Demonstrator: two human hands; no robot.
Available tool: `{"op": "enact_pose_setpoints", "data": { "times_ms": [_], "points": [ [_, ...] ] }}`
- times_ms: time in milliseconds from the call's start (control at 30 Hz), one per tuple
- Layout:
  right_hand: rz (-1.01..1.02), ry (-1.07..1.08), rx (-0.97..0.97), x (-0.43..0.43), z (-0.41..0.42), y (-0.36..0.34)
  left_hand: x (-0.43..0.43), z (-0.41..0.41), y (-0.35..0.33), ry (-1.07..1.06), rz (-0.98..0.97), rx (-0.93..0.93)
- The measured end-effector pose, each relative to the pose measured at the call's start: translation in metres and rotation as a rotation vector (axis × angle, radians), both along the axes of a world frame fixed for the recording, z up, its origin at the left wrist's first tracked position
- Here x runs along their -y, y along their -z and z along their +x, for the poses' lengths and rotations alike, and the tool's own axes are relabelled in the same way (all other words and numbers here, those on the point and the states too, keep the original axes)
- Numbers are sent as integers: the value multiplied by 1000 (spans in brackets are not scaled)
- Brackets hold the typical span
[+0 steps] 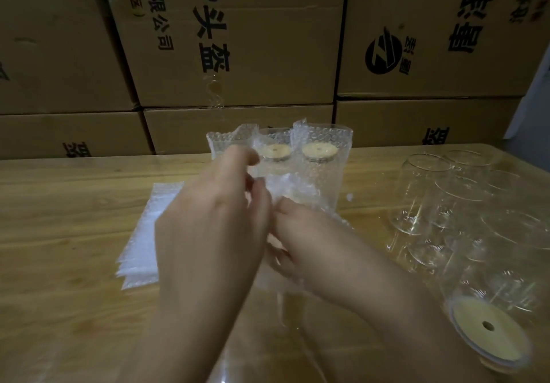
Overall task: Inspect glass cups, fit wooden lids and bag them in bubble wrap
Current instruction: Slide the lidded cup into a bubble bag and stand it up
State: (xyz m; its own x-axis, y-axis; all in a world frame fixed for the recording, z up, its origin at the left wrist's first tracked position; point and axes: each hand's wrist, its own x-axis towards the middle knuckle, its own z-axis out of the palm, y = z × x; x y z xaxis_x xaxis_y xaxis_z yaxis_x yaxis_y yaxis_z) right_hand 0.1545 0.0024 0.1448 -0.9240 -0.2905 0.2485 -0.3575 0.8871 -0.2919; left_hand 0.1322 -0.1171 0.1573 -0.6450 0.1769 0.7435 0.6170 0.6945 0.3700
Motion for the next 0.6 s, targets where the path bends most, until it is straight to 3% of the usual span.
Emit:
{"op": "enact_pose_setpoints", "data": {
  "times_ms": [233,333,400,600],
  "points": [
    [-124,-50,-136,-1,10,-13,16,-18,2,-85,-55,93],
    [-196,-5,-405,-8,10,-12,26,-24,-1,-123,-22,86],
    [-105,136,-530,-13,7,-10,32,-27,-4,-113,36,44],
    [22,188,-366,-26,0,-3,31,-26,-7,-18,99,101]
  ]
}}
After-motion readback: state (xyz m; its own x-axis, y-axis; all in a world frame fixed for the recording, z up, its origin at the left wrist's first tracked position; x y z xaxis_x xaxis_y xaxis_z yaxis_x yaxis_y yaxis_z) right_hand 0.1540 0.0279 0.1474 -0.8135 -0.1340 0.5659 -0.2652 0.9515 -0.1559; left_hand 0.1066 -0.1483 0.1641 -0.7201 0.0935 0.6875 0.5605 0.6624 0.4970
